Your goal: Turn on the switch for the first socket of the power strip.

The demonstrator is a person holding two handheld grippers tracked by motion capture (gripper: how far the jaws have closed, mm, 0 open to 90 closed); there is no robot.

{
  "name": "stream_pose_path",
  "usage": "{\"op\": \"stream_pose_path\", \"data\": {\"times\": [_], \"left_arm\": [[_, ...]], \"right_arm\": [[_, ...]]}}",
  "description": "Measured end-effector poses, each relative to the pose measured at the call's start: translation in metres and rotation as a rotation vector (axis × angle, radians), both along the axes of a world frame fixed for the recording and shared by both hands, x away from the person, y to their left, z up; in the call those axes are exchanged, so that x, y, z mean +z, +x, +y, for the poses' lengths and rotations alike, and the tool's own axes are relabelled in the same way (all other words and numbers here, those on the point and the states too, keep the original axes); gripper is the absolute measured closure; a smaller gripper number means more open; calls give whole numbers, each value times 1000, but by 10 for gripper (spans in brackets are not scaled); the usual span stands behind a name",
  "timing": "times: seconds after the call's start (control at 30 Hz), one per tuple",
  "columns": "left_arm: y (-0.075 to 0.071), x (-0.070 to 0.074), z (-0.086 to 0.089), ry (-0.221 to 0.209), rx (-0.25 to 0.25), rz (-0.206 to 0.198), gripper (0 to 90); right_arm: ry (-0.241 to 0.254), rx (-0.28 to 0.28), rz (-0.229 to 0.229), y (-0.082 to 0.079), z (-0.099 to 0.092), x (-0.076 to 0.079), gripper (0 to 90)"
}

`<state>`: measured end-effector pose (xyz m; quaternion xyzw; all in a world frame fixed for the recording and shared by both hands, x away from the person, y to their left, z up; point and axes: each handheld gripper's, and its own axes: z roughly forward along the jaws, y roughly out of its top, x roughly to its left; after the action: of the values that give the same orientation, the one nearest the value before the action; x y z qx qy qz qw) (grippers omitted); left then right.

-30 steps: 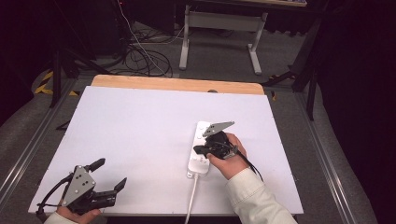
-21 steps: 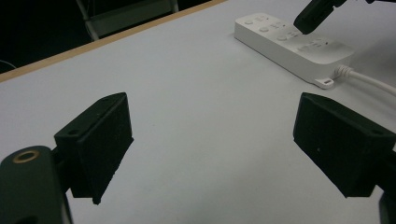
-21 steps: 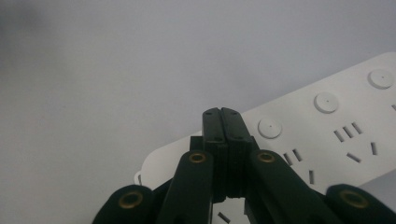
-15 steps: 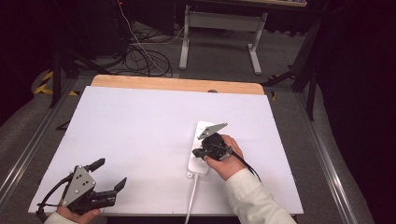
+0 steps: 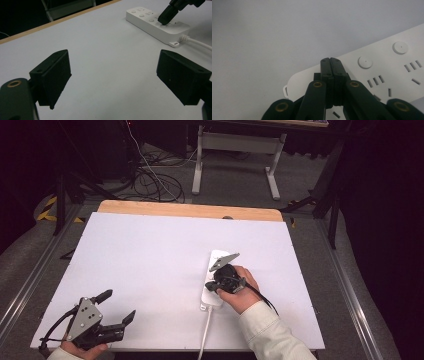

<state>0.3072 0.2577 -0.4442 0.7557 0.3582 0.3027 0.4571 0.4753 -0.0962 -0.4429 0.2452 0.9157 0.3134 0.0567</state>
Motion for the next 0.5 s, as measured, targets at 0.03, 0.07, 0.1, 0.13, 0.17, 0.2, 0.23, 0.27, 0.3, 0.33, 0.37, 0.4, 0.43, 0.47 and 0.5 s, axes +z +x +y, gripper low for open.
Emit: {"op": "stream_pose_path", "data": {"times": [0.03,0.07,0.1,0.13,0.17,0.2,0.23,0.27,0.3,0.33,0.37,0.4,0.43,0.47,0.5], "left_arm": [[0,0,0,-1,0,1,129],[0,0,0,-5,0,3,129],[0,0,0,-5,1,3,129],[0,0,0,-6,0,3,129],[0,0,0,-6,1,3,129],[0,0,-1,-6,2,3,129],[0,0,-1,-5,2,2,129],[0,0,-1,-6,1,3,129],[0,0,-1,-4,2,4,129],[0,0,-1,-4,1,4,129],[0,0,-1,-3,1,4,129],[0,0,-1,2,1,2,129],[0,0,-1,2,1,2,129],[0,0,-1,3,2,1,129],[0,0,-1,3,2,0,129]], "right_arm": [[-2,1,-3,0,0,0,900],[-2,1,-3,0,0,0,900],[-4,0,-6,-1,0,0,900],[-6,0,-10,-1,0,0,900],[-5,-1,-11,-2,1,0,900],[-9,-6,-15,-2,1,0,900],[-10,-7,-18,-3,1,0,900],[-10,-8,-21,-3,1,-1,900],[-6,-9,-20,-3,1,-1,900],[-3,-11,-22,-3,1,-2,900],[3,-17,-16,-3,0,-2,900],[7,-18,-9,-3,0,-2,900],[12,-16,-6,-2,-1,-3,900],[20,-25,4,-2,-1,-3,900],[20,-26,5,-1,-1,-3,900]]}}
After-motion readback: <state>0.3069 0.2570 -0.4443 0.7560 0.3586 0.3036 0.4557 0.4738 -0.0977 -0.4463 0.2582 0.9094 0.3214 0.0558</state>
